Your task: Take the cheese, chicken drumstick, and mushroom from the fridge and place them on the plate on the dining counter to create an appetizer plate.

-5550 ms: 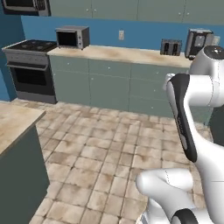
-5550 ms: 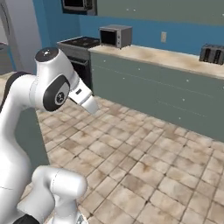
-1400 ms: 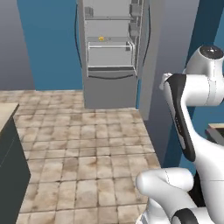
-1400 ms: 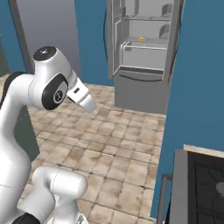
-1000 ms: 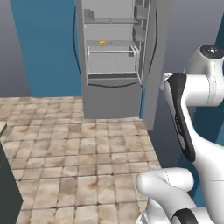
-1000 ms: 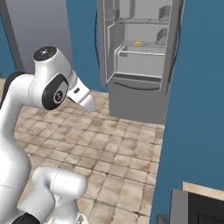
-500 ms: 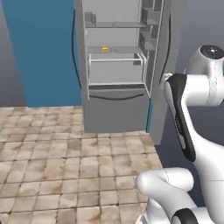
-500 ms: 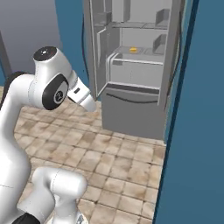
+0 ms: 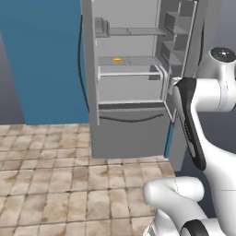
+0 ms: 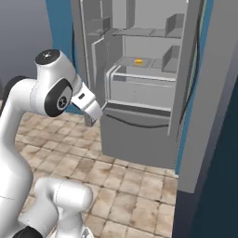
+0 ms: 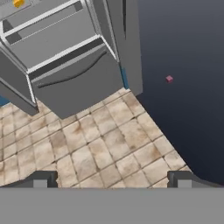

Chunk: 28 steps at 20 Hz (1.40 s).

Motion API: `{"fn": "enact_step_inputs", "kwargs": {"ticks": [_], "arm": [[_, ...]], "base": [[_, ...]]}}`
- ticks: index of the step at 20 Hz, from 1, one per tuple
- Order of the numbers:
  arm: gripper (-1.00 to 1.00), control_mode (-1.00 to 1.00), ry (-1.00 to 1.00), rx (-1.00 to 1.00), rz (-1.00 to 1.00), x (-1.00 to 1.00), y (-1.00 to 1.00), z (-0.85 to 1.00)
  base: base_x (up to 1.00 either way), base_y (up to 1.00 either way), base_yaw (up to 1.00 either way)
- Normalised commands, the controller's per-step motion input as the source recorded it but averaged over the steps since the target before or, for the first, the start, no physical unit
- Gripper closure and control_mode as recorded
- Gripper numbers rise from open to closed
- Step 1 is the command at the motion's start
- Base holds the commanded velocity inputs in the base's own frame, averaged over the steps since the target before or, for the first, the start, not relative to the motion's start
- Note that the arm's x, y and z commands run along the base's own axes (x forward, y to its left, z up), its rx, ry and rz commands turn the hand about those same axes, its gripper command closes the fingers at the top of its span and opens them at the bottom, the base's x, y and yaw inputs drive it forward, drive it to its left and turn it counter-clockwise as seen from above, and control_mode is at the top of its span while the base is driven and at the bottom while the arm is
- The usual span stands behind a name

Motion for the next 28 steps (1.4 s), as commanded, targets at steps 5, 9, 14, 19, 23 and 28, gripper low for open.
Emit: {"fn": "enact_step_inputs", "kwargs": {"ticks": [5, 9, 14, 19, 23, 28], "arm": [[-1.00, 1.00, 0.00, 0.00, 0.00, 0.00, 0.00, 0.00], [-1.00, 1.00, 0.00, 0.00, 0.00, 0.00, 0.00, 0.00], [-1.00, 1.00, 0.00, 0.00, 0.00, 0.00, 0.00, 0.00], [-1.00, 1.00, 0.00, 0.00, 0.00, 0.00, 0.00, 0.00], [-1.00, 1.00, 0.00, 0.00, 0.00, 0.00, 0.00, 0.00], [-1.00, 1.00, 0.00, 0.00, 0.00, 0.00, 0.00, 0.00]], "base": [[1.00, 0.12, 0.00], [0.83, 0.00, 0.00], [0.83, 0.00, 0.00], [0.86, 0.00, 0.00], [0.84, 0.00, 0.00], [0.84, 0.01, 0.00]]}}
